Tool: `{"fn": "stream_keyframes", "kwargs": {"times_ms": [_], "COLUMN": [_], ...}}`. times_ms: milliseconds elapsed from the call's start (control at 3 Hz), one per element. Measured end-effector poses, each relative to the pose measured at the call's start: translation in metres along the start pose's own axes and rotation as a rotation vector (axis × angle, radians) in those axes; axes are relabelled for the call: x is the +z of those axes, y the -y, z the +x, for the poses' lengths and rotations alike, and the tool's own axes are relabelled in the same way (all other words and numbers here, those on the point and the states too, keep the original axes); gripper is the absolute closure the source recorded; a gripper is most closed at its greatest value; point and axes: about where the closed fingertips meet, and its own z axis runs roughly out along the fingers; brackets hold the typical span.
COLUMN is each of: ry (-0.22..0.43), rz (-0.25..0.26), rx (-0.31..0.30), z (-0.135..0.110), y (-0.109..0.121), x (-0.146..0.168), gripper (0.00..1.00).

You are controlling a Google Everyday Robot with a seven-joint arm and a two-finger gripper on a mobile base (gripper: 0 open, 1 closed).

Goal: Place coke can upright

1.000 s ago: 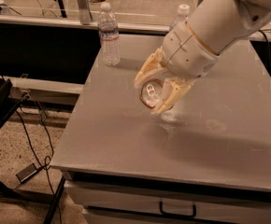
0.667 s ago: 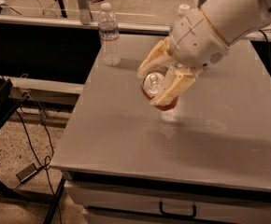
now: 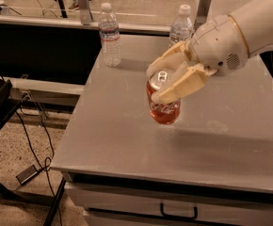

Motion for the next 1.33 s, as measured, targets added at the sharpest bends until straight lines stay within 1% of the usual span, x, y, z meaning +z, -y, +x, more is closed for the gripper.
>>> {"fn": "stream_keyframes", "kwargs": {"times_ms": [333,667,1000,1333], "ry": [0.135,0.171,0.138,0.105], "rz": [0.043,0.103,0.148,0.144], "rx": [0.076,0.062,0.000,0.002], "z": [-0.004,-0.003,0.006,0.030], "y": [-0.004,-0.007,-0.012,-0.015], "x": [0.002,0.006,0.012,0.024], "gripper": [1.00,0.82,0.59,0.35]}}
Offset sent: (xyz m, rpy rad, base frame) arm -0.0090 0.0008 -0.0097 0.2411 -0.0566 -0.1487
